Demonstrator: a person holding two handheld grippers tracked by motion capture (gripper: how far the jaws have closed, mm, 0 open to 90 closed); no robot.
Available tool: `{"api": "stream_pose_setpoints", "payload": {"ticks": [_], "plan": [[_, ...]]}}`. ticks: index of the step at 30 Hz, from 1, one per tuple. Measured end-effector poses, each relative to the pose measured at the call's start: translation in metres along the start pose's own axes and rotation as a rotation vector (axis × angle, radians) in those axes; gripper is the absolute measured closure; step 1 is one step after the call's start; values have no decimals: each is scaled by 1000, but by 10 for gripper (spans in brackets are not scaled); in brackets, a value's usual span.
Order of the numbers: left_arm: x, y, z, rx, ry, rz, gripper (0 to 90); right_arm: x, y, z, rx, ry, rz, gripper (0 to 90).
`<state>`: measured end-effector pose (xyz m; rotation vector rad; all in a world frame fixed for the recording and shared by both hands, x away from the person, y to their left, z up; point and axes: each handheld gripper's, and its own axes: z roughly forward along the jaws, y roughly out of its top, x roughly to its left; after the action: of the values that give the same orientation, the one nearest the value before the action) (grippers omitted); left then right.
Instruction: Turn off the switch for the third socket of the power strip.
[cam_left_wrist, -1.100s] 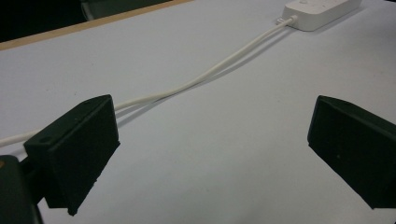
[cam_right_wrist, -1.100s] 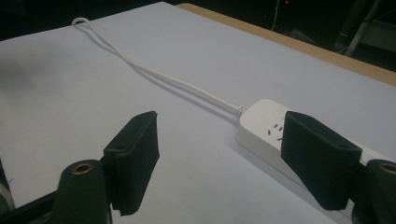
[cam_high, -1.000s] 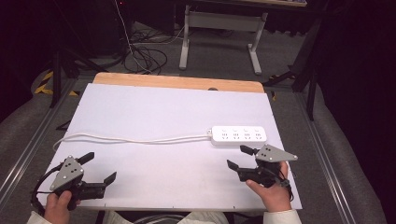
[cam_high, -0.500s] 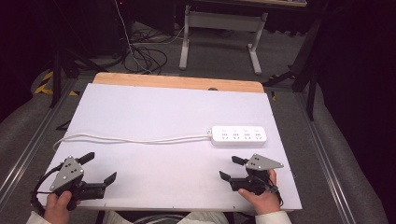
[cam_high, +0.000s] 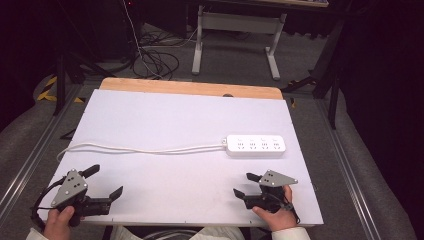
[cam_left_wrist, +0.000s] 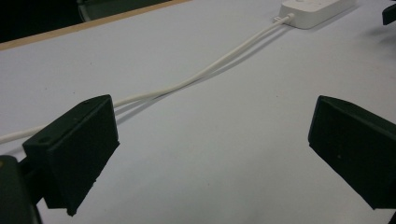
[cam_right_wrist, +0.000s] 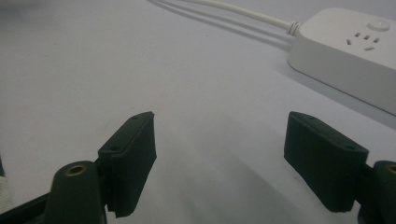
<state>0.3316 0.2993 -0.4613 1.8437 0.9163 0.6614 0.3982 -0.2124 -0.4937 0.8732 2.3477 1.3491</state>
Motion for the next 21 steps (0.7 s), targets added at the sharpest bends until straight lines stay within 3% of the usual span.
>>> {"api": "stream_pose_setpoints", "payload": {"ticks": [12,15,21], "plan": [[1,0,1,-33,25,1,22,-2,4,-8,-49,-53,-34,270],[2,-1,2,-40,26,-11,22,-3,4,-10,-60,-55,-42,273],[2,-3,3,-52,27,9,20,-5,3,-12,-60,-25,-16,270]]}}
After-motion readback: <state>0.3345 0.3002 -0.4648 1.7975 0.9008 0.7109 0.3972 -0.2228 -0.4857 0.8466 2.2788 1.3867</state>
